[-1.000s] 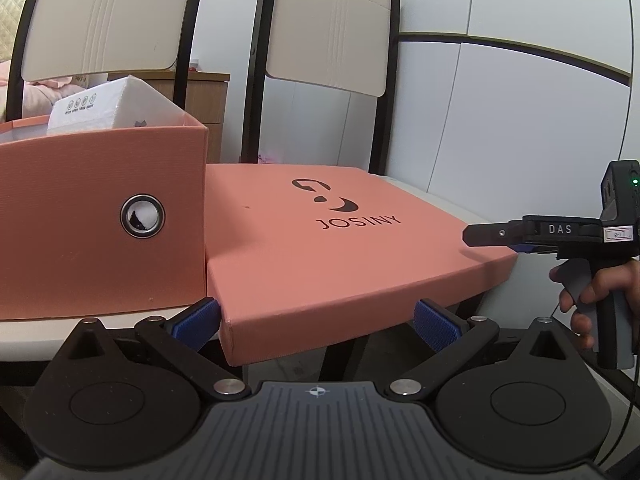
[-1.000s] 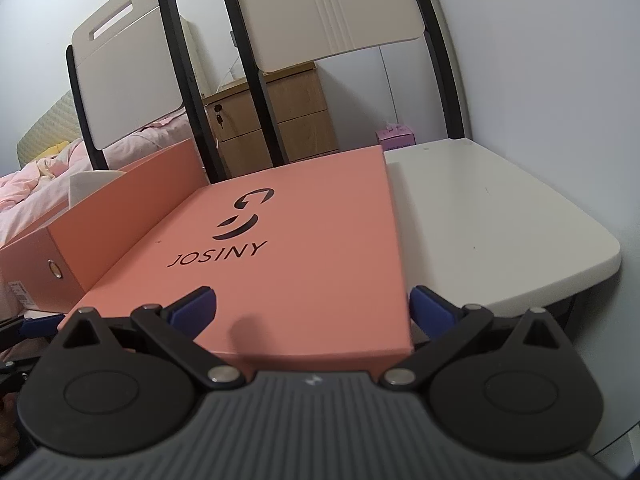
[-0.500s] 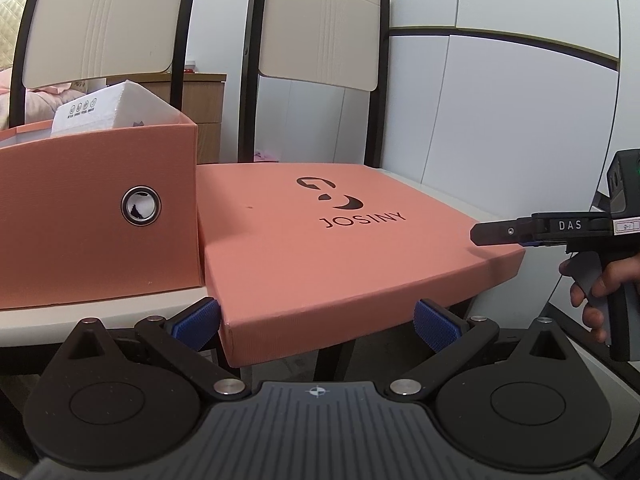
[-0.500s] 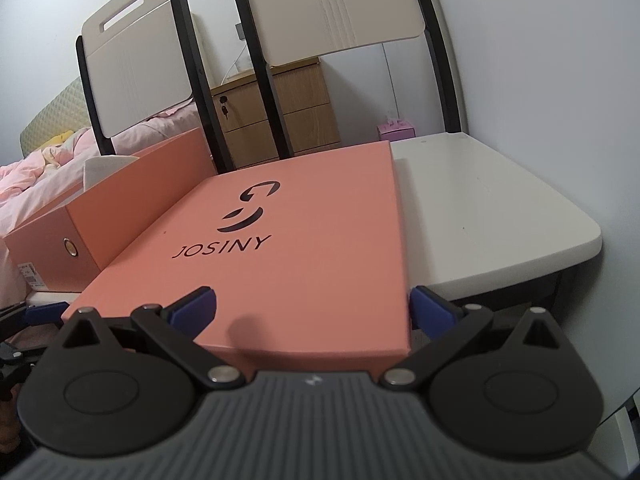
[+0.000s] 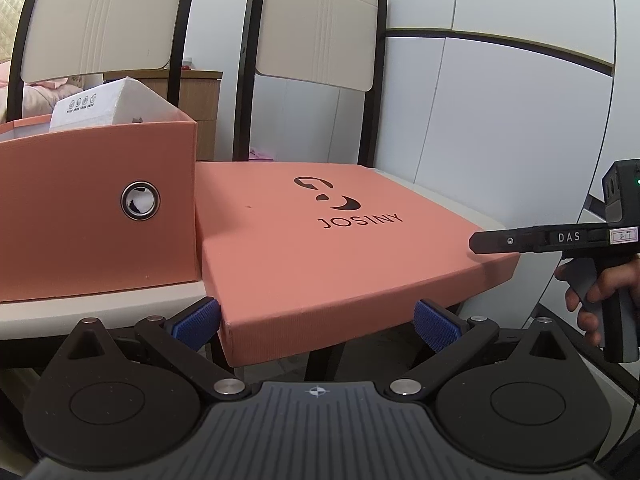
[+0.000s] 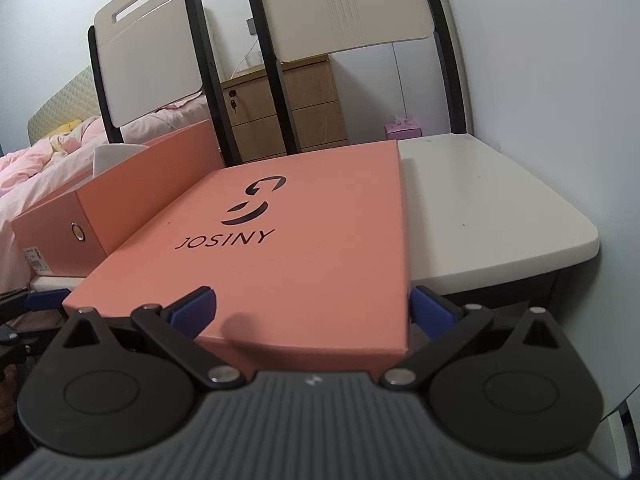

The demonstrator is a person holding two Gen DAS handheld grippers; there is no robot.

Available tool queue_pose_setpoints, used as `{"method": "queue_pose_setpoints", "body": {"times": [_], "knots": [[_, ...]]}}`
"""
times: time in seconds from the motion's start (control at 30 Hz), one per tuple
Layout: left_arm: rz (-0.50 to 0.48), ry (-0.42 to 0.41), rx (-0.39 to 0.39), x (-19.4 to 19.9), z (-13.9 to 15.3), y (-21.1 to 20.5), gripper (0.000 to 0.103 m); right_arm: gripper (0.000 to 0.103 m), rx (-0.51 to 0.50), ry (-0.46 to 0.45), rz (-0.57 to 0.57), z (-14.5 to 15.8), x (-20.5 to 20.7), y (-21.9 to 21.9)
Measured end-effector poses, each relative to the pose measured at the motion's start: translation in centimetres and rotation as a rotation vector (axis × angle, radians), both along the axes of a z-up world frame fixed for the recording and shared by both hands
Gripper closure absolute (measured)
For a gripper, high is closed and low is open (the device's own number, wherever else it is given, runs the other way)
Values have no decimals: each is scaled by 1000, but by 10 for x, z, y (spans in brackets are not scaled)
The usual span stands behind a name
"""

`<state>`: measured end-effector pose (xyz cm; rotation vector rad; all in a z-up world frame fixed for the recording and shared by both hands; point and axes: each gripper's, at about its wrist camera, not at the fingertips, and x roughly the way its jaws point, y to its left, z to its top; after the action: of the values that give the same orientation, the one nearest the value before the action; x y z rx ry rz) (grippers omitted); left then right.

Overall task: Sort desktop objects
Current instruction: 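Position both grippers at opposite edges of the pink lid, then close both grippers on the lid edges and tilt the lid up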

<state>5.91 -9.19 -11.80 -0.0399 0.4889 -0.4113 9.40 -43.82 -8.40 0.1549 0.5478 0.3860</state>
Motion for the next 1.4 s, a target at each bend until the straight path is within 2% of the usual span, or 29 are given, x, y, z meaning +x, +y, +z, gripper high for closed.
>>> {"method": "queue_pose_setpoints", "body": {"times": [0.17, 0.37, 0.63, 0.77, 0.93, 1.03, 1.13, 1.23, 1.4], "knots": [[-3, 0, -11, 3, 0, 3, 0, 0, -7, -7, 8, -2, 2, 0], [-14, -13, 12, 2, -2, 0, 0, 0, -35, -12, 12, -3, 4, 3], [-28, -5, 41, -4, 1, 0, 0, 0, -31, -1, 24, -2, -4, 2], [-39, 6, 26, -2, 7, 10, 0, 0, -2, 9, 27, -1, -9, -3], [1, 47, -56, 15, 14, 35, 0, 0, 64, 36, -28, -2, -7, -14], [17, 97, -145, 32, 13, 52, 0, 0, 176, 80, -92, -7, 2, -31], [15, 159, -222, 47, 6, 63, 0, 0, 301, 132, -141, -16, 12, -45], [8, 212, -259, 61, -5, 67, 0, 0, 389, 172, -174, -25, 21, -51], [-26, 312, -350, 83, -24, 69, 0, 0, 462, 250, -220, -40, 37, -53]]}}
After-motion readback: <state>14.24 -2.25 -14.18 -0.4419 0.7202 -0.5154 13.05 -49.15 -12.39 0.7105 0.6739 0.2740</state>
